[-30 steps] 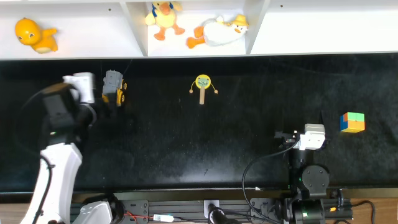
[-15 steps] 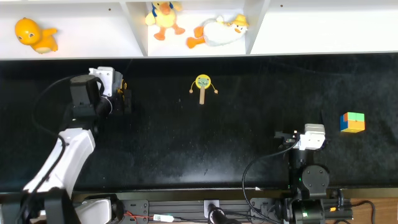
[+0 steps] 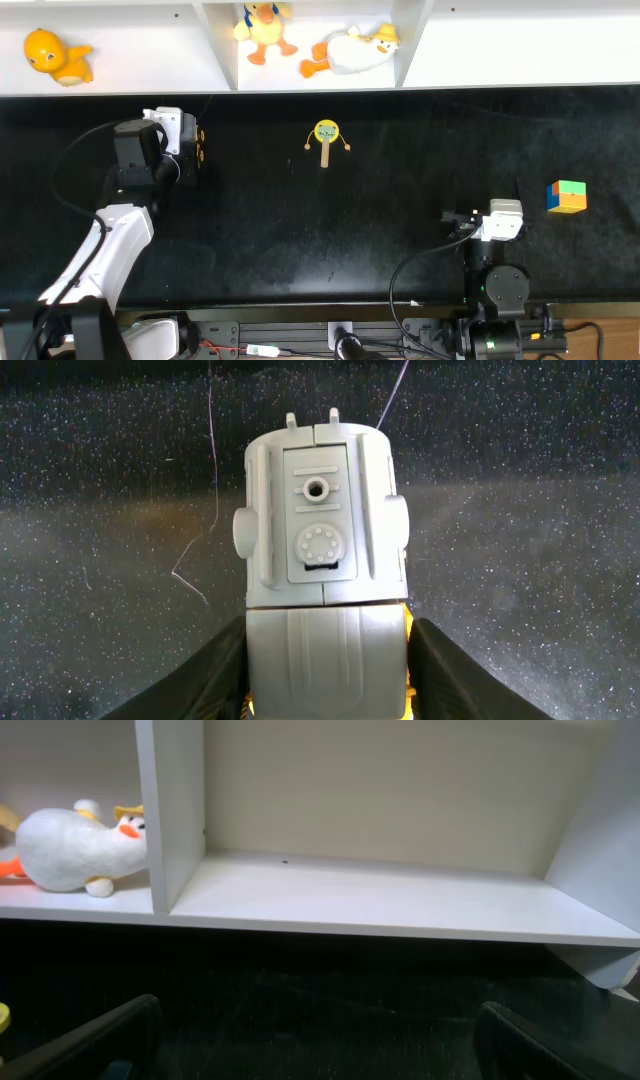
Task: Store Toys
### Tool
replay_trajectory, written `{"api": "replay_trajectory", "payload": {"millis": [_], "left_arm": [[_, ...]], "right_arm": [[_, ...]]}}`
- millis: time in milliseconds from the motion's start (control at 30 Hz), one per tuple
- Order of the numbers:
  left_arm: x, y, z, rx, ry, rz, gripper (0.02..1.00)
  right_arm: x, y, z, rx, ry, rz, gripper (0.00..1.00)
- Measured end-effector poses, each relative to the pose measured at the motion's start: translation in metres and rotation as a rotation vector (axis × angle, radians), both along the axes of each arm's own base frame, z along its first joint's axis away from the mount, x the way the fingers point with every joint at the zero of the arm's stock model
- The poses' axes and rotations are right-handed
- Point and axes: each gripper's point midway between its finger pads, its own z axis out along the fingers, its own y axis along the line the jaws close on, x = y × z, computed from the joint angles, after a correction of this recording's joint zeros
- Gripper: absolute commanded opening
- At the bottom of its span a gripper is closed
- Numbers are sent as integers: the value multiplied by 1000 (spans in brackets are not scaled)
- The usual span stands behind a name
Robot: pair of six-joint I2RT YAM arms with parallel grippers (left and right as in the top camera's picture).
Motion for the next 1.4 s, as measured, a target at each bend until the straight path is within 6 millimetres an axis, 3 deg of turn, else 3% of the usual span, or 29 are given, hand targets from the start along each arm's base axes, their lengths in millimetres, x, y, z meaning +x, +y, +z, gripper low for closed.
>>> {"api": "replay_trajectory", "payload": {"millis": [233,333,433,633,767,900,1000,1400], "left_arm": [[-14,0,4,1,11,3,349],[-44,-2,11,0,18,3,336],[-59,-3,24,1,7,3,329],[-55,-4,60,1,-105,-3,332],[-36,-4,84,-1,-149,-9,332],[-4,-3,114,2,-218,-9,332],[19,-2,124,2,-244,-12,332],[109,3,102,-3,-211,-15,334]], "right_arm": [[0,0,0,0,0,0,996],[0,0,0,0,2,0,996],[0,0,-1,0,2,0,993],[0,0,0,1,1,0,996],[0,0,0,0,1,0,996],[0,0,0,0,2,0,993],[0,0,0,0,1,0,993],[0,0,-1,0,2,0,993]]}}
